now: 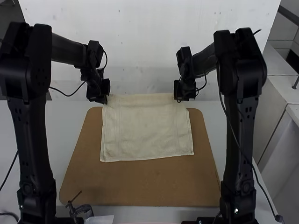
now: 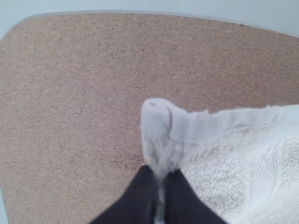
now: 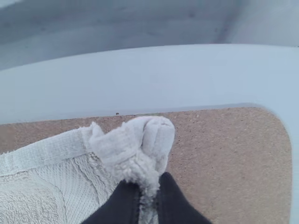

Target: Fold the towel.

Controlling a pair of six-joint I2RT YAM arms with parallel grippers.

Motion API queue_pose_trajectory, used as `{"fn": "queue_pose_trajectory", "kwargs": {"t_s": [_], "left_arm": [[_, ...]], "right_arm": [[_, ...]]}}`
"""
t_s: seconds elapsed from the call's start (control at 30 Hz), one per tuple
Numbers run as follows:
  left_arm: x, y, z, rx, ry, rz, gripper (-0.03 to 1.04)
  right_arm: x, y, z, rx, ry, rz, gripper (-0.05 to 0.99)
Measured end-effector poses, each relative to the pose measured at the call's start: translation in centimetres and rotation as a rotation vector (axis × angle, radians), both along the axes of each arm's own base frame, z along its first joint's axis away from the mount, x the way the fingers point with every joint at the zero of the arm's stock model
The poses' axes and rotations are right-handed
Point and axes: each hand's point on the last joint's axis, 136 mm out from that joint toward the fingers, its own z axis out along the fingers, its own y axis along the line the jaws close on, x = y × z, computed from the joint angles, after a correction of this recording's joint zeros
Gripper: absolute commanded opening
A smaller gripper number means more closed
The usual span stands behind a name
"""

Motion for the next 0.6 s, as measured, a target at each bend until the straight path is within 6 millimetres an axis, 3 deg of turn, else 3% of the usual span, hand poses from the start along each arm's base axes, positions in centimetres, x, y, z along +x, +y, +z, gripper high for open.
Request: {"fn": "queue_pose_trajectory", "kwargs": {"t_s": [0.17, 0.43, 0.6], "left_arm": [[-2.6, -0.3, 0.5, 0.0, 0.006, -0.009, 0.01], [-8.4, -0.4, 0.2, 0.008, 0.05, -0.042, 0.01], [-12.3, -1.1, 0.2, 0.01, 0.078, -0.081, 0.01]], "right_arm": [[-1.7, -0.1, 1.7, 0.001, -0.029, 0.007, 0.02], [-8.3, 0.5, -1.6, -0.048, 0.063, 0.065, 0.02], [-11.4, -0.2, -1.5, -0.062, 0.071, 0.087, 0.01]]}}
